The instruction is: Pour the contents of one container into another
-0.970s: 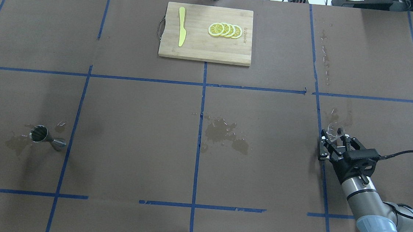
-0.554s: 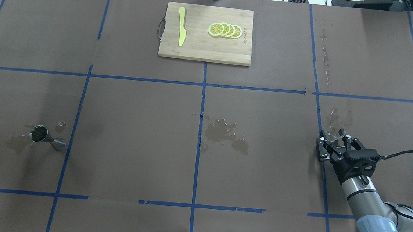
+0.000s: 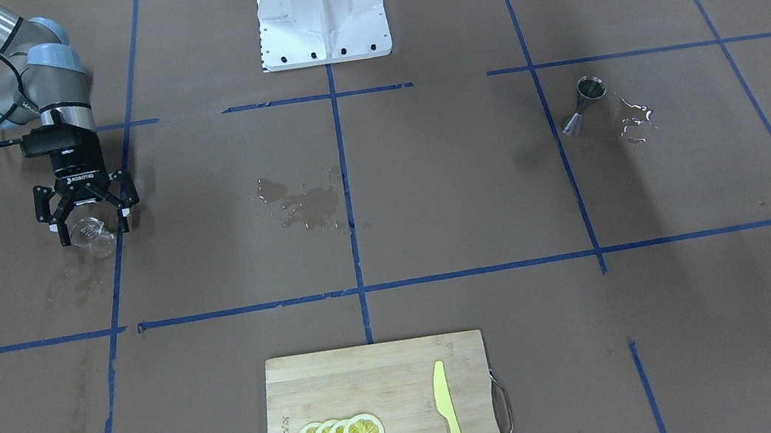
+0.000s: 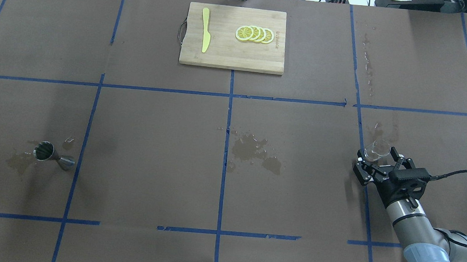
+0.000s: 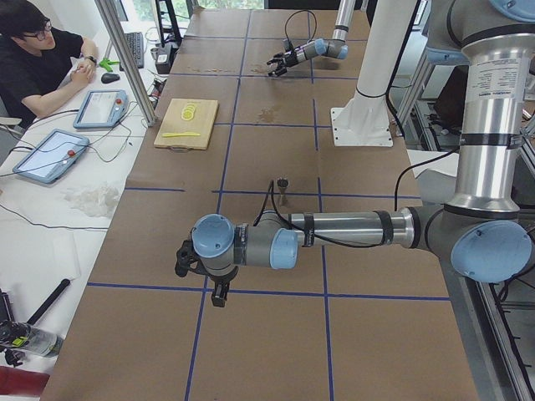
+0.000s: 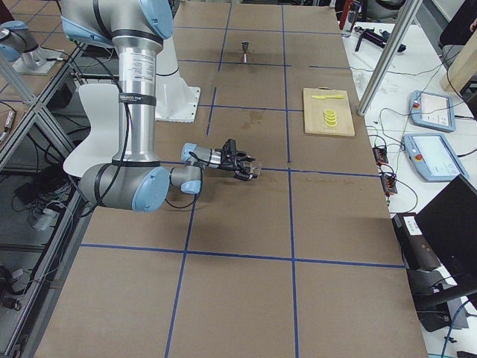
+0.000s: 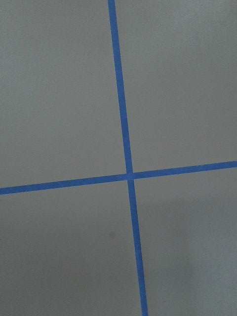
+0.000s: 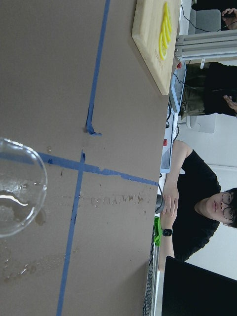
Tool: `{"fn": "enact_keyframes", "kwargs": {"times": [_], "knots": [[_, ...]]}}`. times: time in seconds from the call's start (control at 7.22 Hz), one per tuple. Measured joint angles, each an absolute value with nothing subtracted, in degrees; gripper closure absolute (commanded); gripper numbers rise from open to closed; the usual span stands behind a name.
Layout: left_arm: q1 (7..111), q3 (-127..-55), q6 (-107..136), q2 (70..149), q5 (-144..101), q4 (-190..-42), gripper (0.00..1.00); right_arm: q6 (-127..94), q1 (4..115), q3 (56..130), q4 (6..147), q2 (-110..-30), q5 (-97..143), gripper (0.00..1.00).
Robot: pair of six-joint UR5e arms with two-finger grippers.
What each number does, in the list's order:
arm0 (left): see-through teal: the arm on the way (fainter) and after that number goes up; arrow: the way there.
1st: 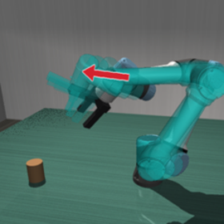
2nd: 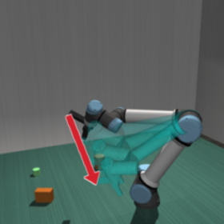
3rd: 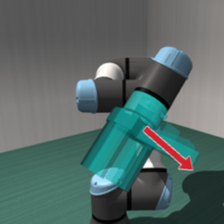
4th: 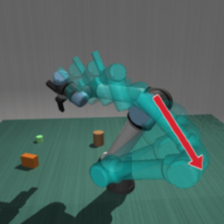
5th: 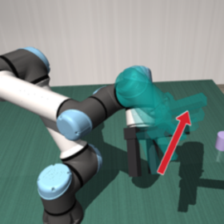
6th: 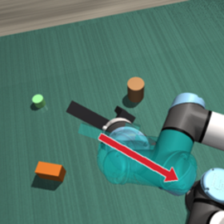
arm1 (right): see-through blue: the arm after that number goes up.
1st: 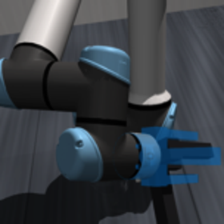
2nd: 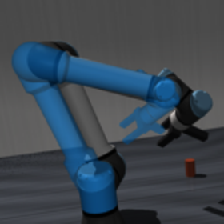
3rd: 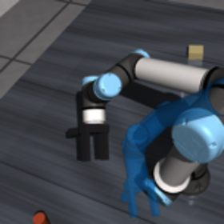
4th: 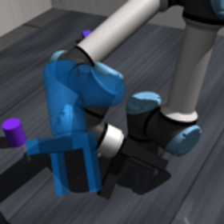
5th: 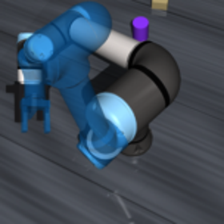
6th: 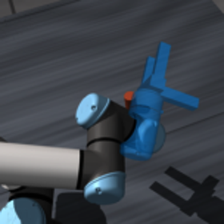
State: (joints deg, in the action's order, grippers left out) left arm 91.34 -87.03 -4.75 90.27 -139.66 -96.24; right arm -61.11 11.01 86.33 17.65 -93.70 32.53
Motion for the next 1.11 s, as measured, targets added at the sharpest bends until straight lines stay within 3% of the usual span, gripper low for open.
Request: {"fn": "enact_keyframes", "kwargs": {"times": [0.83,1.11], "knots": [[91.4,-87.1,-4.7,90.2,-139.7,-96.2,0.00,-55.9,11.9,94.9,12.8,-99.4,32.7,0.00],[91.4,-87.2,-4.8,90.2,-139.7,-96.2,0.00,-54.6,19.2,95.3,12.9,-99.2,43.1,0.00]]}}
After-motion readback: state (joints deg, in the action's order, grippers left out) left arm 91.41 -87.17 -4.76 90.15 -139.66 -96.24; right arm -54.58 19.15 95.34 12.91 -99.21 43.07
